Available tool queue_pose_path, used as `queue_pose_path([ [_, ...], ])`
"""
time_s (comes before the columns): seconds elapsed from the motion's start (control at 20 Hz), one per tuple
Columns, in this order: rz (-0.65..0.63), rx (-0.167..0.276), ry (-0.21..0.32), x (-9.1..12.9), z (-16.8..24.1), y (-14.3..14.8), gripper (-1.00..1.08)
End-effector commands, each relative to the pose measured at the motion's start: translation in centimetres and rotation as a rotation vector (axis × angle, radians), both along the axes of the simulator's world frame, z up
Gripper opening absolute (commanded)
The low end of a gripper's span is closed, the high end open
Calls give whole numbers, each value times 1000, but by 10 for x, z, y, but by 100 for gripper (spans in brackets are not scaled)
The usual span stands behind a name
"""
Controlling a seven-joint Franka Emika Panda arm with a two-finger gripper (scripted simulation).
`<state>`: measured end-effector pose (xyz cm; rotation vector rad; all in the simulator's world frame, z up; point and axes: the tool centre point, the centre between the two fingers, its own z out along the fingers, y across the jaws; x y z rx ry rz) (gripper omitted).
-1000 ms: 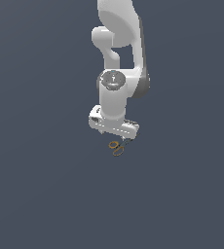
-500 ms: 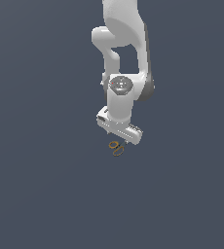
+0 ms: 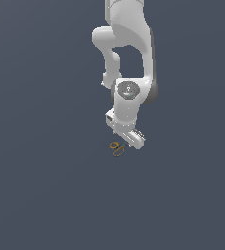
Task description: Pick up the object and move it to a goal position.
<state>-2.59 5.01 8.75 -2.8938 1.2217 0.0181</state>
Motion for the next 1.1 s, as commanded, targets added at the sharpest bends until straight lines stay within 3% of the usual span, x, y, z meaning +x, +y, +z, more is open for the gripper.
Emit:
queue_pose_path([
  [0.0,-62,-1,-1,-2,-5,5,100],
  [0.55,-292,-5,-7,-9,-23,25,100],
  [1.05,-378,-7,-9,-12,-29,32,100],
])
